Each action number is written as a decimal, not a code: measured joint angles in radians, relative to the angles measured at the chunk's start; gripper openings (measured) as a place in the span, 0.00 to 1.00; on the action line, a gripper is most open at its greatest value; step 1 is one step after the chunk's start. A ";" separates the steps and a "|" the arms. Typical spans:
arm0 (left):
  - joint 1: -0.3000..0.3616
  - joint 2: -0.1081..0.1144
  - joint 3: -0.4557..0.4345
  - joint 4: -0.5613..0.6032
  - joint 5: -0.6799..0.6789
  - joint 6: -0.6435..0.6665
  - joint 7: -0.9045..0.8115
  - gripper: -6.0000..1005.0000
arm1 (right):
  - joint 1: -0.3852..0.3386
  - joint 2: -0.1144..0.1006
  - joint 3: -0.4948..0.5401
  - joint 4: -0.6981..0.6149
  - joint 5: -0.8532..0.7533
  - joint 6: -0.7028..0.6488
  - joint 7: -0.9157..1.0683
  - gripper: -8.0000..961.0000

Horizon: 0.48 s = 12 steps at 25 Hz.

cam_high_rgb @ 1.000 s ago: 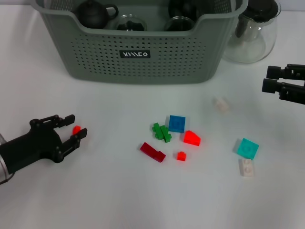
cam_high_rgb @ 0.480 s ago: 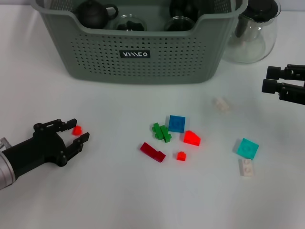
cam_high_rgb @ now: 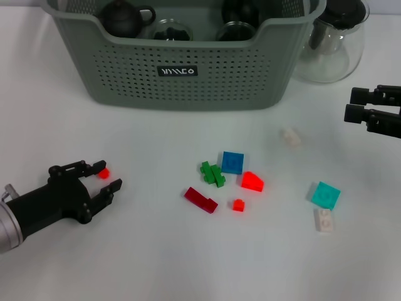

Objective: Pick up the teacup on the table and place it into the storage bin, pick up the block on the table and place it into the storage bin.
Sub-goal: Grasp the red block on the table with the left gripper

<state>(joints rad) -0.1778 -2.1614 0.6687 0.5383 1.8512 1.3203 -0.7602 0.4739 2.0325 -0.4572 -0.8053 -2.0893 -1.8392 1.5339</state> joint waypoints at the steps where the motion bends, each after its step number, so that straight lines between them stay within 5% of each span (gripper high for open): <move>1: 0.000 0.000 0.000 0.000 0.002 0.000 0.000 0.43 | 0.000 0.000 0.000 0.000 0.000 0.000 0.000 0.51; 12: -0.003 -0.002 -0.012 0.003 0.002 -0.024 0.001 0.41 | 0.000 0.000 0.000 0.001 0.000 0.002 0.000 0.51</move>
<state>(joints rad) -0.1809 -2.1632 0.6565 0.5416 1.8528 1.2959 -0.7593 0.4740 2.0325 -0.4571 -0.8047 -2.0893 -1.8376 1.5339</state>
